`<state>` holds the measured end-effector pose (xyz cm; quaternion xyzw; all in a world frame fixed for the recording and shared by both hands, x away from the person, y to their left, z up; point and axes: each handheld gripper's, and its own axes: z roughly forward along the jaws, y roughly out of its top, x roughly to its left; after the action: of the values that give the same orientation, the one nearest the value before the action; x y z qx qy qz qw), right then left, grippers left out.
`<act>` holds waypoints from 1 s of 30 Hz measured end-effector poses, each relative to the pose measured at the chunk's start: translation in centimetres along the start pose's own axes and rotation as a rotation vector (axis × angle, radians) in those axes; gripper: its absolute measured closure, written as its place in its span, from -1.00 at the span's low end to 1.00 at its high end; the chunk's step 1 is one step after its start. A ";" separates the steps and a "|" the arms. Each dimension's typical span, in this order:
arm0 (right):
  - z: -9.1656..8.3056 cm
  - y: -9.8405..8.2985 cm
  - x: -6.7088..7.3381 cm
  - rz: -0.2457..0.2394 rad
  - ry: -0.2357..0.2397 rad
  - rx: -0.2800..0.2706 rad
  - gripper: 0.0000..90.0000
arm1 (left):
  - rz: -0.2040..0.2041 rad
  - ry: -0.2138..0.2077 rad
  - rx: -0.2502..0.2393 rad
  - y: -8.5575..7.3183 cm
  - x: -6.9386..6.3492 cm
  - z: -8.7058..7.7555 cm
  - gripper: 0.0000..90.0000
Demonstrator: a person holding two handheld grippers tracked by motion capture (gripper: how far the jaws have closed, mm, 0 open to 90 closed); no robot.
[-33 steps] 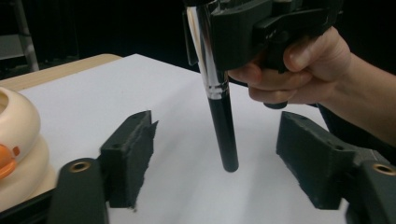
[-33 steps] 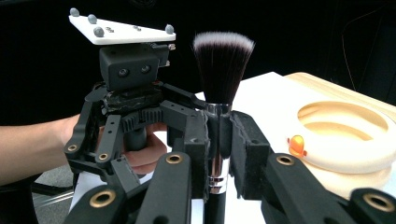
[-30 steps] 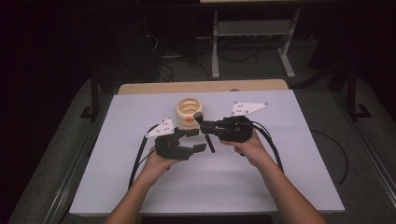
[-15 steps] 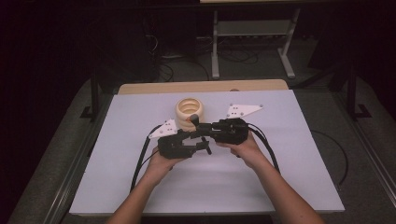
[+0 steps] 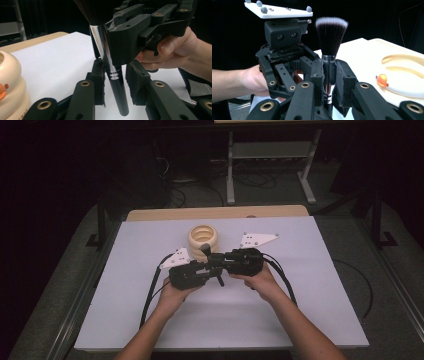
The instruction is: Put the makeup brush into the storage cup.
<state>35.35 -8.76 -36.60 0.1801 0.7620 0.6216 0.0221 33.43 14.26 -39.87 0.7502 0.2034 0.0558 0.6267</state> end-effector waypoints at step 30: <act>0.1 -0.1 0.2 -0.028 -0.004 0.017 0.64 | -0.063 0.013 0.045 0.0 0.5 -0.4 0.74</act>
<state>35.14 -8.59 -36.64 0.1711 0.7697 0.6143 0.0308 33.71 14.80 -39.90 0.7568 0.2324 0.0363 0.6099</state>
